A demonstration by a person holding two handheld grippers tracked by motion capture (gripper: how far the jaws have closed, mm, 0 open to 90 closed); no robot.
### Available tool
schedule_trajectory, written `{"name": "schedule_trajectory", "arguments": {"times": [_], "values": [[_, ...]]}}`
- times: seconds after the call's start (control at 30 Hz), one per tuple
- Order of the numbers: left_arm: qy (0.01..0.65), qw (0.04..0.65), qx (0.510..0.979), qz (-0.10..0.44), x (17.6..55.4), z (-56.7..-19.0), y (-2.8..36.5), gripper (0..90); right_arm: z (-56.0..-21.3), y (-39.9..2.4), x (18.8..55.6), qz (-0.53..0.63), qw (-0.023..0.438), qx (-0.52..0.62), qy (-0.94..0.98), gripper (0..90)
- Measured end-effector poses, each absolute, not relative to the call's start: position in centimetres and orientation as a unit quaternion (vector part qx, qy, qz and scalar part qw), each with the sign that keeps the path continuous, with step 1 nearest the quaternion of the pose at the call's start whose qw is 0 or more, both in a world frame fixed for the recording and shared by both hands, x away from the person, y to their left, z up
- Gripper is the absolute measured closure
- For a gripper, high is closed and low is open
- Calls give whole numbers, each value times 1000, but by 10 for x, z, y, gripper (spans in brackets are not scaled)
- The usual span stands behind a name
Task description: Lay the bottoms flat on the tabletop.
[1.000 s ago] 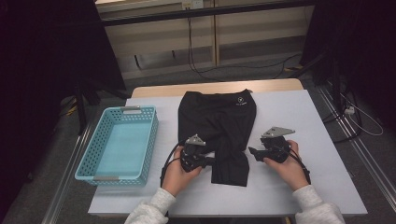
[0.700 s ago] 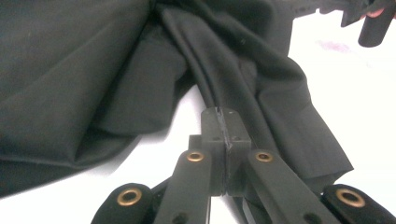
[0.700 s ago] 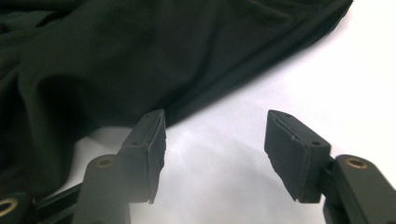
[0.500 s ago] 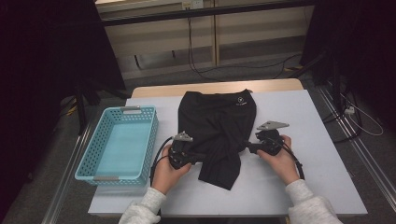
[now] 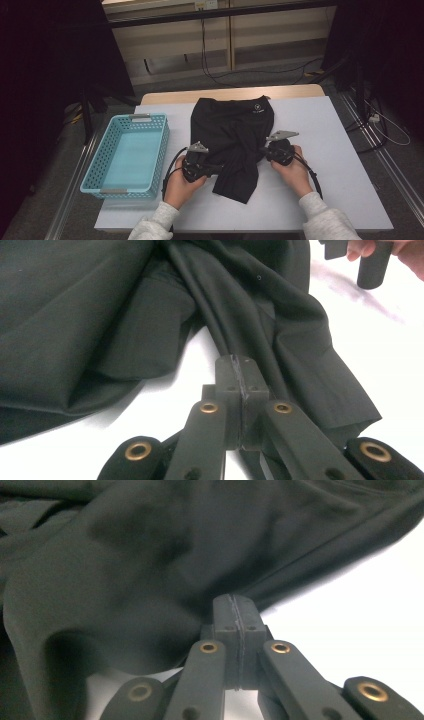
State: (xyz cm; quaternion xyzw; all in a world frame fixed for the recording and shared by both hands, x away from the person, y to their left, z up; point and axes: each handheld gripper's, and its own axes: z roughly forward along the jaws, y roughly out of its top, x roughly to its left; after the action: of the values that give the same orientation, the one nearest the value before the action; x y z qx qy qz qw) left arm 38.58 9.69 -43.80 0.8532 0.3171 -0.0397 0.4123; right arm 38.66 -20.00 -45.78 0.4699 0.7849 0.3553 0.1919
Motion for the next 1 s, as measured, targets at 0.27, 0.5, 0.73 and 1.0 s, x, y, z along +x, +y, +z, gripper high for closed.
{"name": "schedule_trajectory", "arguments": {"times": [0.27,0.5,0.73,1.0], "values": [[303,422,853,-49,382,-439,87,867,-439,-237,380,370,214,488,761,900],[303,438,846,-20,382,-438,85,591,-441,-257,379,370,228,510,742,899],[288,442,849,26,386,-436,88,408,-437,-250,374,367,247,481,757,900],[268,440,854,67,393,-442,82,375,-436,-231,364,371,227,465,771,637]]}}
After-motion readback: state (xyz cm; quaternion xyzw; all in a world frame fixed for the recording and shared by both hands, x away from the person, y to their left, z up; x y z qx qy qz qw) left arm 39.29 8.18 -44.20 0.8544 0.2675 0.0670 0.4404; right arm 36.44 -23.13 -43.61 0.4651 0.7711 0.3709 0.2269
